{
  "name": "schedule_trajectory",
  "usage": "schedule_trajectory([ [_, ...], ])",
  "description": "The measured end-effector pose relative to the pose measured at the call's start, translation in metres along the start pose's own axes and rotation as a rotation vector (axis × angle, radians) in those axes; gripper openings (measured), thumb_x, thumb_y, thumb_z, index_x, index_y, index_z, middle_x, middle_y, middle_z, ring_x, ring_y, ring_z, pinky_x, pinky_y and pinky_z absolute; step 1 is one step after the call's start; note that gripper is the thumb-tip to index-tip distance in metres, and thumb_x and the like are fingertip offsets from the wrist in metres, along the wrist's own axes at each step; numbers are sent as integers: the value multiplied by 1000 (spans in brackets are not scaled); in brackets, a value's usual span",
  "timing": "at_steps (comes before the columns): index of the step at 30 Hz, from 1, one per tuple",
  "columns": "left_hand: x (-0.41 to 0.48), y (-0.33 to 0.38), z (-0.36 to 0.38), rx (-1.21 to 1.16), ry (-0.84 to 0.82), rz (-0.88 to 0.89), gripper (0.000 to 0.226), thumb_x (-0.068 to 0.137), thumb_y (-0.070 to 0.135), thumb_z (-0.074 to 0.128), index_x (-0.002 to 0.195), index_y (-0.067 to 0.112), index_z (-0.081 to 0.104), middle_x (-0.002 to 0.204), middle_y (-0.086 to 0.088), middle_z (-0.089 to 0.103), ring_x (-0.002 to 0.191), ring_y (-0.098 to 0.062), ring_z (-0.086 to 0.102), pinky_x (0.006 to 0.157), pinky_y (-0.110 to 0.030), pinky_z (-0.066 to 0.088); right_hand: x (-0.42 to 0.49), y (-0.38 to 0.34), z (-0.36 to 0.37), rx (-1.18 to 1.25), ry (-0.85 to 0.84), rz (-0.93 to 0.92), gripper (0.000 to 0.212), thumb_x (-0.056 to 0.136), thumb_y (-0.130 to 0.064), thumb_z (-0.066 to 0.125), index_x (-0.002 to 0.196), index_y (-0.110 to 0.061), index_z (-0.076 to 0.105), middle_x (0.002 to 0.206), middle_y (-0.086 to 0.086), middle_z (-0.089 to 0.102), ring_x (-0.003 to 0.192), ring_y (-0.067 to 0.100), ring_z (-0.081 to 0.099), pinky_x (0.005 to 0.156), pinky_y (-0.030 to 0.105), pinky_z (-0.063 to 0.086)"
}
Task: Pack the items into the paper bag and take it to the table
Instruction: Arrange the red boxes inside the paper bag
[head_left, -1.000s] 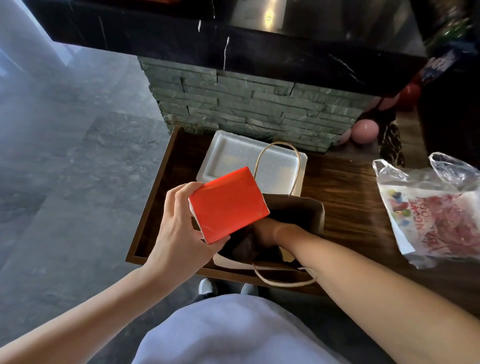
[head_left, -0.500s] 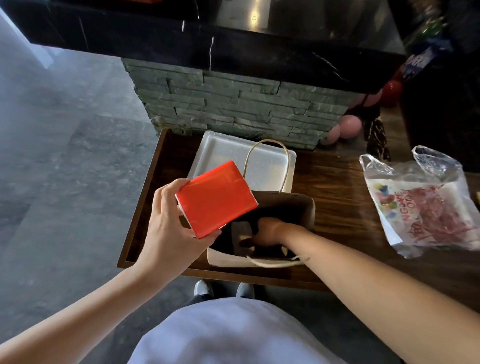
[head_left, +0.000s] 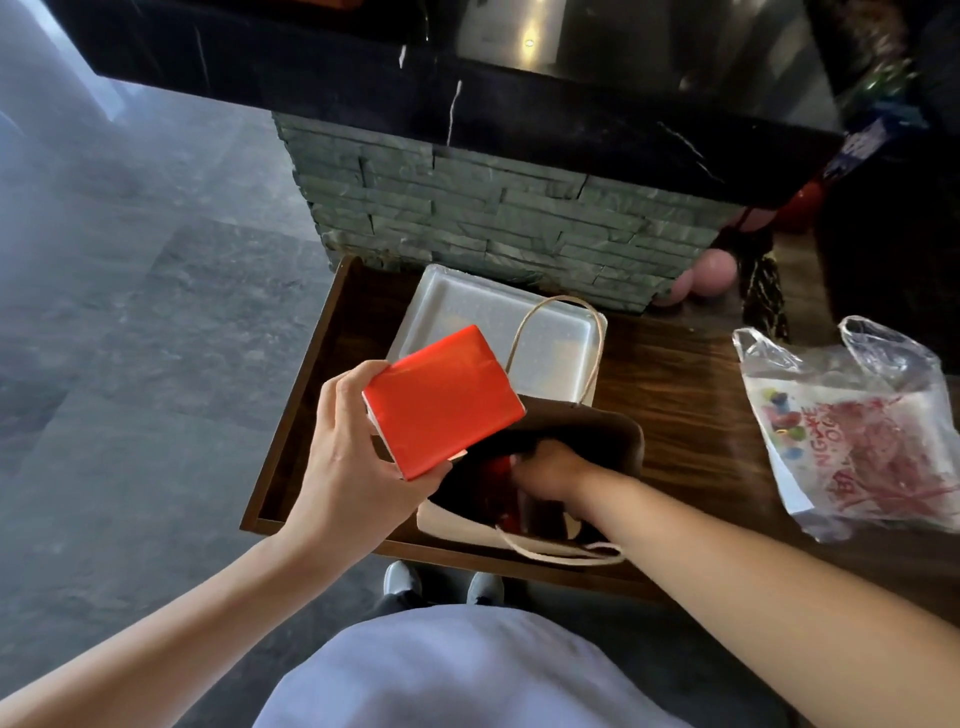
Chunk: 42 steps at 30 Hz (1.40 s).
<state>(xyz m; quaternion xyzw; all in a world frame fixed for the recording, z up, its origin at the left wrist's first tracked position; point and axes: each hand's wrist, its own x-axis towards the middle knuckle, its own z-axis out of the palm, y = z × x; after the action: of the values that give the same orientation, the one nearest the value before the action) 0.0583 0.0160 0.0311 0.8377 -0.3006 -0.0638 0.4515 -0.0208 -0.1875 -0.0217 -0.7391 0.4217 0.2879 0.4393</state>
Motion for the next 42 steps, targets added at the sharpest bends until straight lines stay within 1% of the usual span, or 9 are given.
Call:
schedule_trajectory([
  [4,1,-3,3,-24,14,4,106,55,28,97,138,32,31,124,28,28,114,-29,58,72,-22,55,-33,1,-35,352,-93,-25,30,76,0,68,88,-28,68,78,1,73,79,21,67,62,29,54],
  [7,3,-5,4,-32,17,4,106,54,30,97,138,31,32,123,30,29,110,-28,60,70,-19,52,-44,6,-53,616,-164,22,50,71,13,64,105,-22,70,110,13,70,103,37,63,82,49,57],
  [11,4,-6,3,-17,26,-2,105,52,38,96,136,37,32,122,29,30,105,-24,62,68,-16,50,-48,19,-67,811,-253,126,62,65,12,63,120,-18,57,118,18,65,105,40,63,86,52,55],
  [20,3,-4,-2,-40,23,-72,106,50,50,92,136,43,30,124,24,34,92,-2,61,68,-11,44,-34,22,-56,820,-257,269,64,54,9,64,115,-12,58,95,20,76,97,41,67,72,47,60],
  [24,2,-4,-5,-44,19,-92,105,49,60,83,137,38,32,128,19,35,95,-15,63,69,-12,44,-27,14,-47,713,-267,263,50,64,12,67,106,-13,57,103,20,70,90,40,67,56,43,60],
  [28,2,-4,-7,-44,24,-104,104,49,62,81,138,36,32,130,16,36,98,-18,63,69,-9,43,-18,18,-41,658,-288,121,57,75,12,67,118,-26,62,114,16,63,96,39,63,62,45,60],
  [33,1,-5,-4,-20,15,-94,105,52,49,92,137,39,31,129,18,36,101,-20,62,70,-9,41,-12,27,-37,916,-393,34,71,75,32,43,95,-27,78,122,17,55,105,43,57,69,47,60],
  [38,4,-9,-2,-1,15,-68,107,52,40,96,137,41,30,126,24,34,104,-21,62,71,-10,41,-8,32,-33,957,-297,16,45,44,6,59,81,-13,75,109,16,60,104,37,57,74,42,58],
  [42,6,-10,0,1,10,-62,107,51,41,96,135,44,29,123,26,33,95,-13,62,67,-7,41,-10,35,-33,976,-239,-79,57,53,-12,89,108,-17,71,112,16,71,100,36,70,78,44,59],
])
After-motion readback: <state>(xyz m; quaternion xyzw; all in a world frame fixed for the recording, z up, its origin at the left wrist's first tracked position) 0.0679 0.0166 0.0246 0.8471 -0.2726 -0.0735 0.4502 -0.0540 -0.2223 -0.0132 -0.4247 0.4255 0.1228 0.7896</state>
